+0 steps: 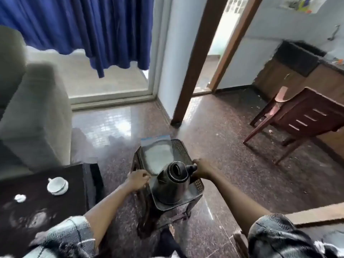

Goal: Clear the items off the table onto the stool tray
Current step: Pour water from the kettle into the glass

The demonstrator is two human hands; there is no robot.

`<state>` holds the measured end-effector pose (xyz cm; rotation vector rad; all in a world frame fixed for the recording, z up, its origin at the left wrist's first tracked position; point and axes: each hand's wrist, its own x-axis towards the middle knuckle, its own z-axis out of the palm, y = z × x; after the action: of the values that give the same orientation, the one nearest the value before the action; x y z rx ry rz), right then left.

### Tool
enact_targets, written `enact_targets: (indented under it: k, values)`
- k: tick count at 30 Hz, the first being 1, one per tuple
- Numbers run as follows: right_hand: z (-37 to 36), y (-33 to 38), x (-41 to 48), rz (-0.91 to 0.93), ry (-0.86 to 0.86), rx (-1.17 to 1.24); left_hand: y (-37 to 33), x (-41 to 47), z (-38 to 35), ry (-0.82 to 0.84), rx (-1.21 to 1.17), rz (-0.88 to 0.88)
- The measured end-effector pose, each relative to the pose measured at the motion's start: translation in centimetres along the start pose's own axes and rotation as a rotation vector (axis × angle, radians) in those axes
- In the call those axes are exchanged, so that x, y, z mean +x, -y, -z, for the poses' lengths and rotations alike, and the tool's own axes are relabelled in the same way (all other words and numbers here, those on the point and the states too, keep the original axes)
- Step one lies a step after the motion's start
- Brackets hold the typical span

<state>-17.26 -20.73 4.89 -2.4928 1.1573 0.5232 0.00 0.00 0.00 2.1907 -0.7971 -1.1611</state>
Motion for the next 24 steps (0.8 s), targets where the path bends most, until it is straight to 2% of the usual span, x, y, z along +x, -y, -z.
enact_targets:
  k: [2, 5, 9, 14, 17, 24]
  values:
    - [1.1, -0.3, 1.3, 0.073, 0.12, -0.043, -1.5, 0.6, -0.7, 0.009, -0.1, 0.074]
    - [1.4, -1.1, 3.2, 0.147, 0.306, 0.019, -3.4, 0.8, -1.9, 0.048, -0.077, 0.164]
    - [0.7, -2.8, 5.7, 0.229, 0.418, 0.069, -3.8, 1.4, -4.4, 0.039, -0.136, 0.231]
    - [-0.7, -3.8, 6.9, 0.336, 0.376, 0.098, -4.3, 1.8, -6.3, -0.152, -0.27, 0.343]
    - [-1.5, -4.5, 7.1, 0.352, 0.347, 0.19, -5.2, 1.7, -6.6, -0.25, -0.269, 0.378]
    - [-0.1, -4.1, 5.0, 0.405, 0.323, 0.372, -6.8, -0.3, -5.2, -0.349, -0.276, 0.376]
